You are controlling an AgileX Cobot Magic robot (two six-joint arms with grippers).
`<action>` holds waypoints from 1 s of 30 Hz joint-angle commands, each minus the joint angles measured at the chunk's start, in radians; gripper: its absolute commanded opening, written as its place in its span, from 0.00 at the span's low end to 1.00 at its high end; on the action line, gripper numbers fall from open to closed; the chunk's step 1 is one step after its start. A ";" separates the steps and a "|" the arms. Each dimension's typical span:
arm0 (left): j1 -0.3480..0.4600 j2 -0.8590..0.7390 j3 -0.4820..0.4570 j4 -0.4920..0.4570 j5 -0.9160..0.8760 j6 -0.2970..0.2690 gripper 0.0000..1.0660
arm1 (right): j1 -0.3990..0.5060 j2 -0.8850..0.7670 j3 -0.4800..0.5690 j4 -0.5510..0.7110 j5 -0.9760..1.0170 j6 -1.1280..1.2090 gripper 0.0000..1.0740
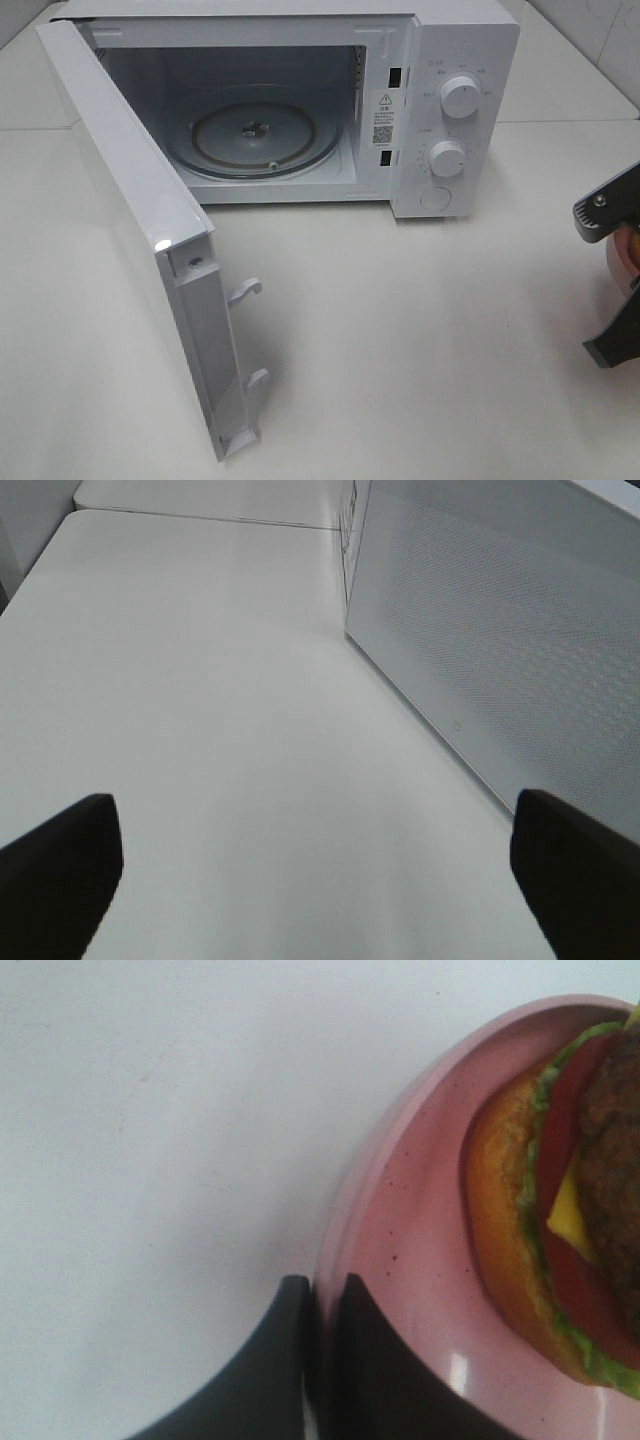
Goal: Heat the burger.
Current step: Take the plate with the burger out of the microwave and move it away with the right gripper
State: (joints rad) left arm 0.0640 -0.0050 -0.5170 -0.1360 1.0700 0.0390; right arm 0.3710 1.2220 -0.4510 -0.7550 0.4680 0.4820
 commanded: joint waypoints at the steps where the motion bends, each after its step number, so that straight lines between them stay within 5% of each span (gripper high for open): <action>1: 0.002 -0.012 0.003 0.000 -0.001 -0.001 0.92 | -0.045 0.047 -0.021 -0.070 -0.009 0.051 0.00; 30: 0.002 -0.012 0.003 0.000 -0.001 -0.001 0.92 | -0.194 0.402 -0.100 -0.257 -0.023 0.532 0.00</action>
State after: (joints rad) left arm 0.0640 -0.0050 -0.5170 -0.1360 1.0700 0.0390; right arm 0.1830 1.6250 -0.5410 -0.9760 0.4240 1.0020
